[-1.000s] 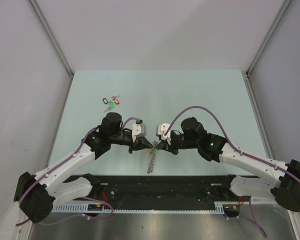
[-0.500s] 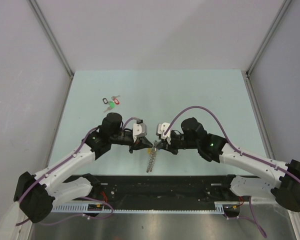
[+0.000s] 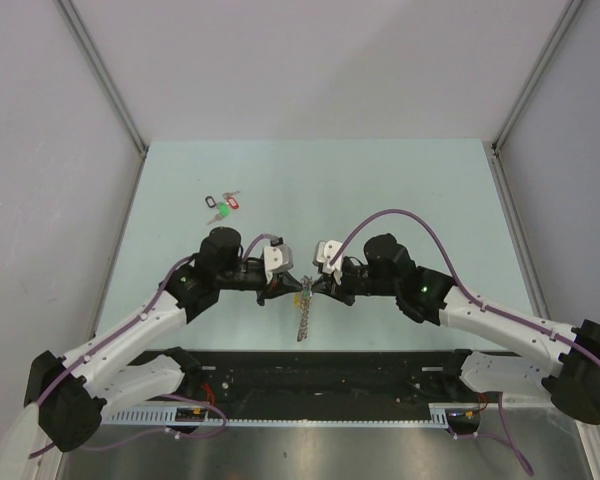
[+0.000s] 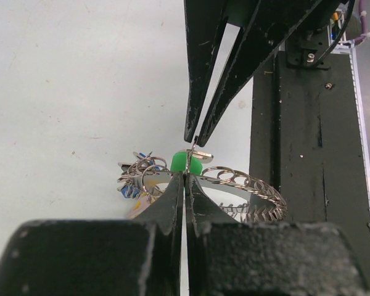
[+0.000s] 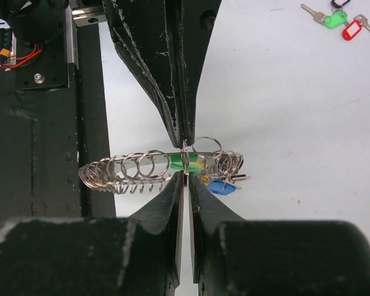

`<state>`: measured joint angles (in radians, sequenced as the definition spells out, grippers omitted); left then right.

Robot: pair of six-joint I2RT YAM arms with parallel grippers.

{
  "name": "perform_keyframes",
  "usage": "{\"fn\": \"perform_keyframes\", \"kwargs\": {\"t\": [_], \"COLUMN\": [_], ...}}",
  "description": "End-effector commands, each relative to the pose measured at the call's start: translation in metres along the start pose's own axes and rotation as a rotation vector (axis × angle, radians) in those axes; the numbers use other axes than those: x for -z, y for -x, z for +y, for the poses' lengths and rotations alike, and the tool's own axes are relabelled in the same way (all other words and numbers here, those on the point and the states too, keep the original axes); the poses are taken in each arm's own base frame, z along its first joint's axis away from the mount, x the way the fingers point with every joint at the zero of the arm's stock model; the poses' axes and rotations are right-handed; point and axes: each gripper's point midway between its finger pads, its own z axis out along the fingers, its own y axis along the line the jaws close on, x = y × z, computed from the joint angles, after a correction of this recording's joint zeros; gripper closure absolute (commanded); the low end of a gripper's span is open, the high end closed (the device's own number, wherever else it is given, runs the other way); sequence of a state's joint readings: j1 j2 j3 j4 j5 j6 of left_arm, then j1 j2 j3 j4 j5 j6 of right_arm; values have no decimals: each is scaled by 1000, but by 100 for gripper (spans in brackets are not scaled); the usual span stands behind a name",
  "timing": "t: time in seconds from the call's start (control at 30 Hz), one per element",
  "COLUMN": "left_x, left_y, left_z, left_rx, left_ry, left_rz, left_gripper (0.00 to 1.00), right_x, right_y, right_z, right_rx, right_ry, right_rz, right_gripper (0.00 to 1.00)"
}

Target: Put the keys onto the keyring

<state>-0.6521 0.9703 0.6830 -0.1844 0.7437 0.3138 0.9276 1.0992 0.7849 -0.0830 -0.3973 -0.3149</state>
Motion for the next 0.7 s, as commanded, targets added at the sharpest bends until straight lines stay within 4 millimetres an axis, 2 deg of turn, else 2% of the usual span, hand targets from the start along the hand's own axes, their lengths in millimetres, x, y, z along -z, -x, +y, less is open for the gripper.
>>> {"fn": "perform_keyframes", "kwargs": {"t": [0.0, 0.1, 0.47, 0.67], "left_x": [5, 6, 7, 5], "left_y": [29, 32, 32, 25], "left_z": [1, 1, 8, 8], "left_rx": [-46, -23, -6, 1], "left_ry": [20, 22, 65, 57], "left_rz": [-72, -86, -76, -40], "left_gripper": [100, 100, 100, 100], "right_x": [3, 2, 2, -1], "right_y": [20, 19, 18, 20], "right_z": [-5, -4, -1, -4], "right_rx": [25, 31, 39, 40], "right_ry": [-15, -5, 11, -8], "right_rz": [-64, -61, -58, -65], "right_gripper": [93, 100, 100, 100]}}
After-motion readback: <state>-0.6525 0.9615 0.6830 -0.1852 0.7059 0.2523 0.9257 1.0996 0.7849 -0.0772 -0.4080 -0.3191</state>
